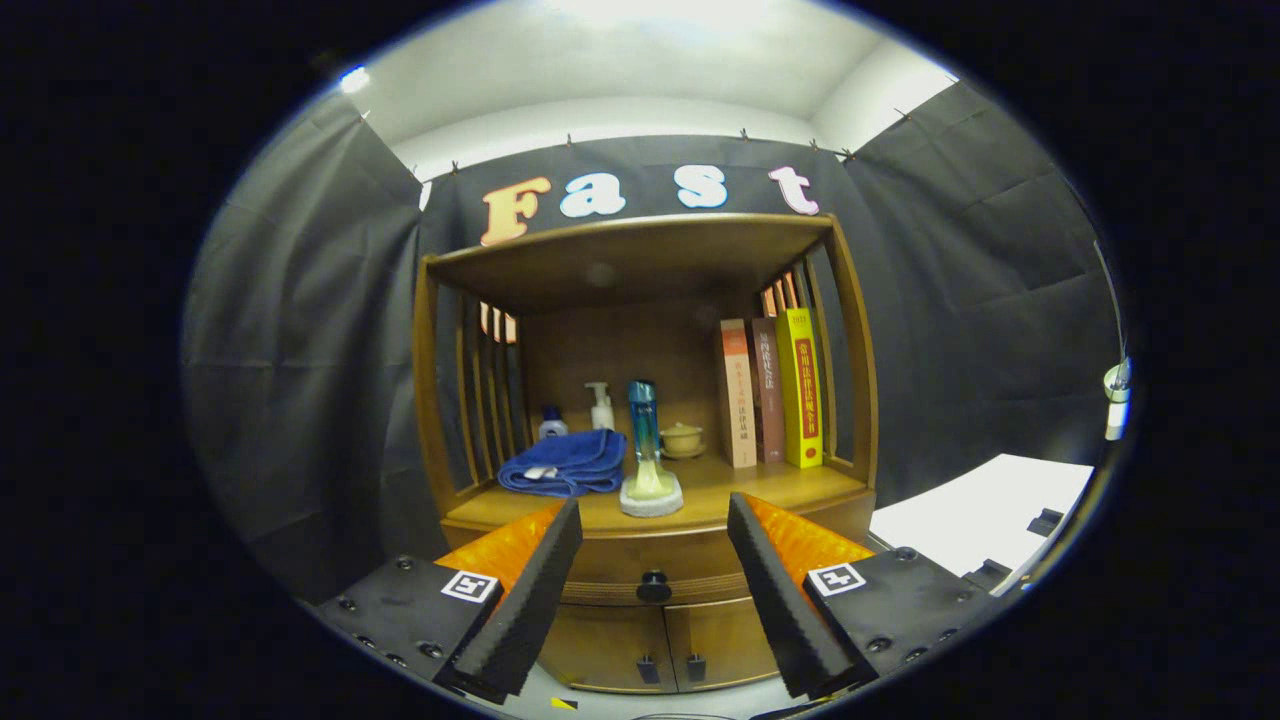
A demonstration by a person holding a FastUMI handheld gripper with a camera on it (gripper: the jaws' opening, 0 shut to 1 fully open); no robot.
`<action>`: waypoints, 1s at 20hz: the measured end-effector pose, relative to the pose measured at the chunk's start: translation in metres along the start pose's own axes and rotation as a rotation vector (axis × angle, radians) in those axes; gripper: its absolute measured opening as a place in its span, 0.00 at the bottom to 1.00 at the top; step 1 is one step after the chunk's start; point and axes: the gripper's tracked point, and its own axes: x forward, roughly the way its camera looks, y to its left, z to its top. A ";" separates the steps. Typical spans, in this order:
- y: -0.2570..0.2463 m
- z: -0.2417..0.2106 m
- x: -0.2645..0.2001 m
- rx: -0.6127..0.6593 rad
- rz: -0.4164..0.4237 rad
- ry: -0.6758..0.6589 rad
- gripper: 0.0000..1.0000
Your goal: Pull open the drawer, take out the items inside it, and place them on the countertop above the cabinet.
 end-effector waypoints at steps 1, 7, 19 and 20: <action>-0.001 0.002 -0.001 -0.014 0.002 -0.007 0.97; 0.000 -0.004 -0.001 -0.013 0.006 -0.011 0.97; -0.010 -0.015 0.002 0.012 -0.008 0.007 0.97; -0.011 -0.016 0.002 0.015 -0.011 0.008 0.97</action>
